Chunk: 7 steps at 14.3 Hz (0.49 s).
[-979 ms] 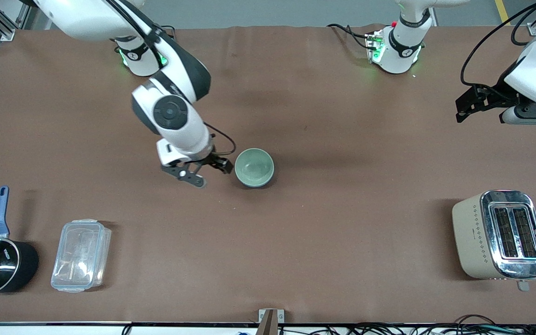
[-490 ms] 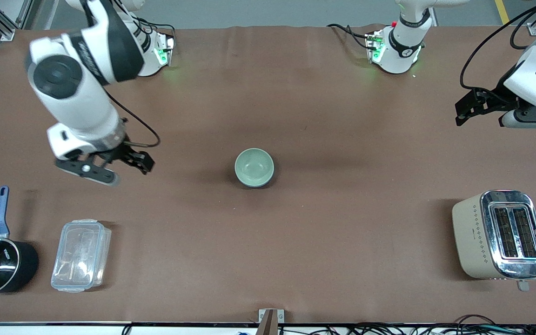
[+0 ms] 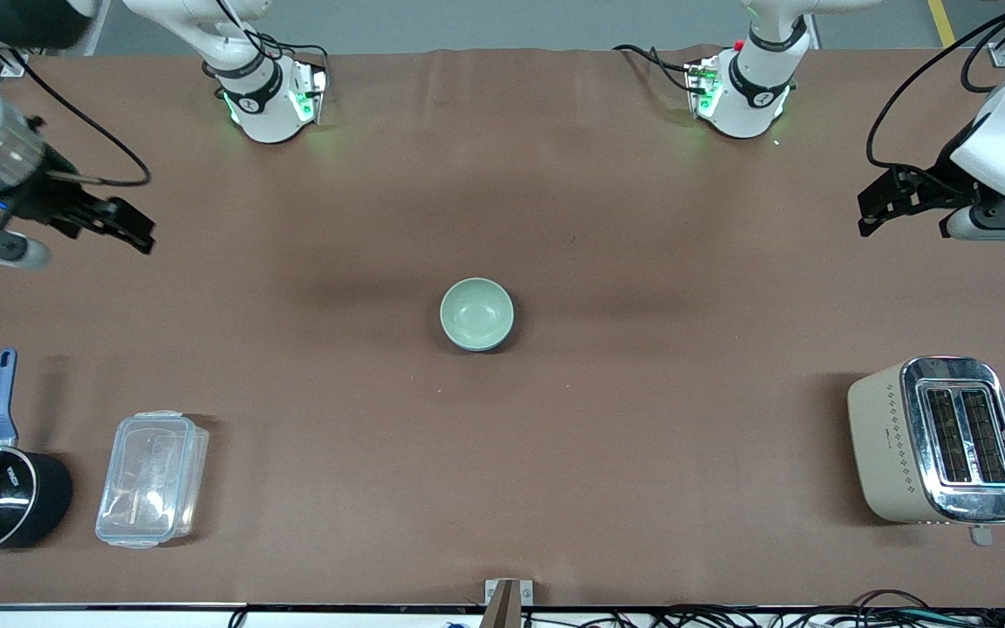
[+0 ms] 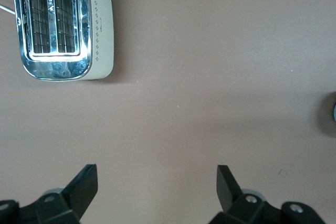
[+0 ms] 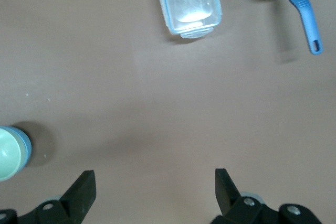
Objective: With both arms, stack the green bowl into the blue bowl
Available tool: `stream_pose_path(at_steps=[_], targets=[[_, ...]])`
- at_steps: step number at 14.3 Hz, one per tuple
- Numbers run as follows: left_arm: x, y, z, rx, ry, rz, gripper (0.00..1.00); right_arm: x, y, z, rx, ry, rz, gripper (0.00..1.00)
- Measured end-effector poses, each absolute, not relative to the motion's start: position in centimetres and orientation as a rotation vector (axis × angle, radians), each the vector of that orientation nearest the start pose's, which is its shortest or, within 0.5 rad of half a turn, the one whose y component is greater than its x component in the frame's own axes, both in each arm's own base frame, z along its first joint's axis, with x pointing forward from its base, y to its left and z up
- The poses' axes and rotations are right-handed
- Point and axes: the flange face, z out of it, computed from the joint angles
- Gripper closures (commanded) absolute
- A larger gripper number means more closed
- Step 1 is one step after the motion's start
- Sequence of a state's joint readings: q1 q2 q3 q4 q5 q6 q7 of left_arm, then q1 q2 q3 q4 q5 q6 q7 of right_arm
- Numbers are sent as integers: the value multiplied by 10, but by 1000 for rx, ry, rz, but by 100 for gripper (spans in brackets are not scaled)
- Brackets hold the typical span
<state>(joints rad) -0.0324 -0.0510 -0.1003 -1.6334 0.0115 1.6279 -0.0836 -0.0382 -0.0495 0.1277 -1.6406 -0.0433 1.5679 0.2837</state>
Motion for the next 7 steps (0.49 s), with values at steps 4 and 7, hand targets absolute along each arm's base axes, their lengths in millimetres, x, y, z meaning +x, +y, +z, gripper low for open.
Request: stream_pose_path(at_steps=[4, 7], targets=[[539, -70, 631, -3116, 77, -72, 0, 522, 17, 648, -3182, 170, 14, 0], [538, -69, 631, -3112, 76, -69, 0, 519, -6, 675, -3180, 73, -37, 0]])
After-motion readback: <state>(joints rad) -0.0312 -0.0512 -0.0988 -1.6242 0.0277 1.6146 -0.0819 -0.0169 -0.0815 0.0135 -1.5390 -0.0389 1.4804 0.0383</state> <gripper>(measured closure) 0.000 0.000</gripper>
